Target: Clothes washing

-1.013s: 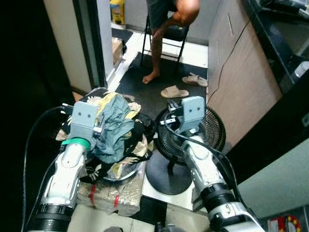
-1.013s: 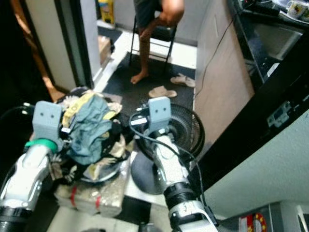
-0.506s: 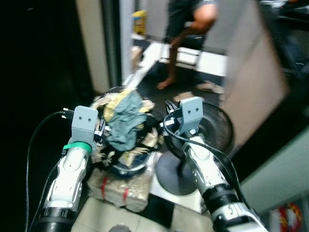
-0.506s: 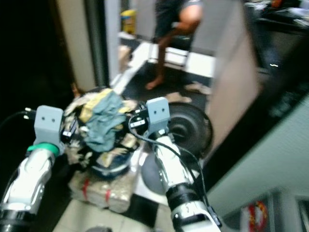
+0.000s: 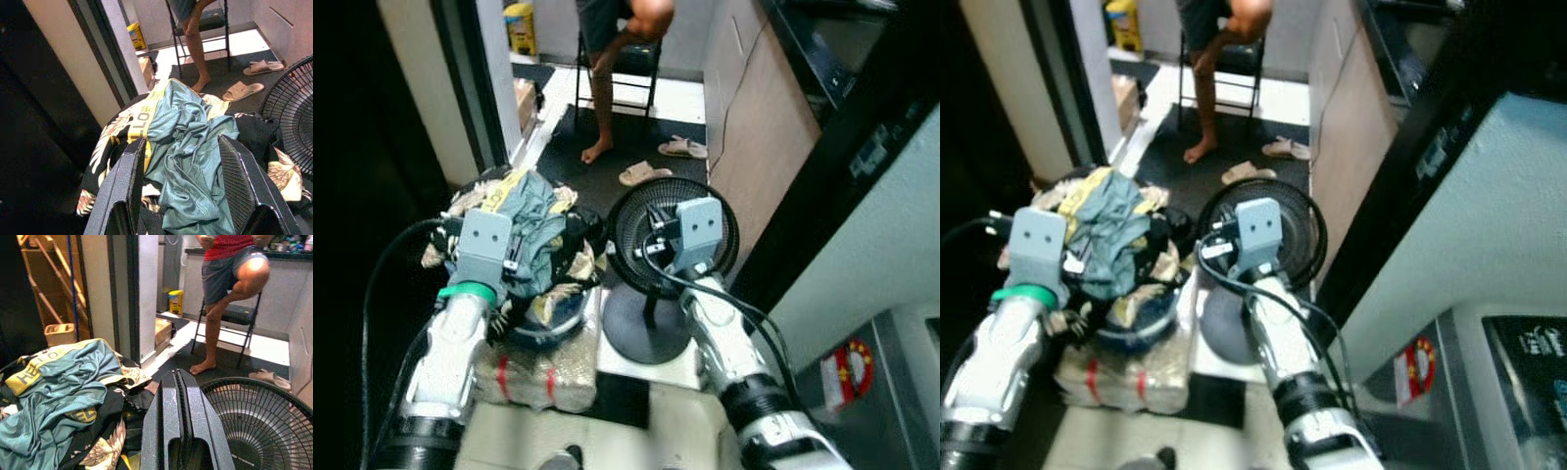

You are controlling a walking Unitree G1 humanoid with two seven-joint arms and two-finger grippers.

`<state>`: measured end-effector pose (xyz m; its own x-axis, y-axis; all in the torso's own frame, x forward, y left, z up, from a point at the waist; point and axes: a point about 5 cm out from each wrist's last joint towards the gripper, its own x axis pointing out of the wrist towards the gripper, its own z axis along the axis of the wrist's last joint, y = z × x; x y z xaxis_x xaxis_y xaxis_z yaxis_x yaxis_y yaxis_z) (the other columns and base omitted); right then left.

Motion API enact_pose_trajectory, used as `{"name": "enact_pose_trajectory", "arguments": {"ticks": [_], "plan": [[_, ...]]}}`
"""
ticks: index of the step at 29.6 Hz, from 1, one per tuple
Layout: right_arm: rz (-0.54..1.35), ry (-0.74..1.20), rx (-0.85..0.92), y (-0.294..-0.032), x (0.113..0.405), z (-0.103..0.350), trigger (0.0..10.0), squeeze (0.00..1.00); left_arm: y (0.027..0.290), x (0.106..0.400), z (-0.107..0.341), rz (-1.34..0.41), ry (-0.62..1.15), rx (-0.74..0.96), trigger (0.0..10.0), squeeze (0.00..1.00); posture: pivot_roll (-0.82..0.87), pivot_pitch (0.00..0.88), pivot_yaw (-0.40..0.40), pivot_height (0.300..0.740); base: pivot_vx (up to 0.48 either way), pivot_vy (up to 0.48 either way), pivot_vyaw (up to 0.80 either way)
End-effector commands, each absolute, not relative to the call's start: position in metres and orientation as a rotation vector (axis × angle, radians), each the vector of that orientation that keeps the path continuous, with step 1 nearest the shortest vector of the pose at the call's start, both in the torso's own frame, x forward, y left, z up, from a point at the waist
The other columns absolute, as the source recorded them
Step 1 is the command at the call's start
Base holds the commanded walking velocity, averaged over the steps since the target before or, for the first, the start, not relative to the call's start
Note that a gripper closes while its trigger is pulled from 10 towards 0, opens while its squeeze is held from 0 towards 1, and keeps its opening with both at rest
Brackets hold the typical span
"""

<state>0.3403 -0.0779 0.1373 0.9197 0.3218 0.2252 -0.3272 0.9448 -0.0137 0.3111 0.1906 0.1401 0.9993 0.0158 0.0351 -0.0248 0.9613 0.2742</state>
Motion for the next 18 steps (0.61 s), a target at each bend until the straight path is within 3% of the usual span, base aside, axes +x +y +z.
{"name": "enact_pose_trajectory", "arguments": {"ticks": [1,18], "plan": [[0.332,-0.22,0.03,-0.0777,0.3396,0.1355,10.0,0.0,0.191,0.3107,0.1382,0.017,-0.025,0.272,10.0,0.0,0.09,0.0,-0.017,0.74,0.0,0.0,0.0],[0.33,-0.211,0.021,-0.0778,0.3393,0.1329,10.0,0.0,0.1836,0.3099,0.1343,-0.047,-0.008,0.291,10.0,0.0,0.09,0.0,-0.015,0.74,0.0,0.0,0.0]]}}
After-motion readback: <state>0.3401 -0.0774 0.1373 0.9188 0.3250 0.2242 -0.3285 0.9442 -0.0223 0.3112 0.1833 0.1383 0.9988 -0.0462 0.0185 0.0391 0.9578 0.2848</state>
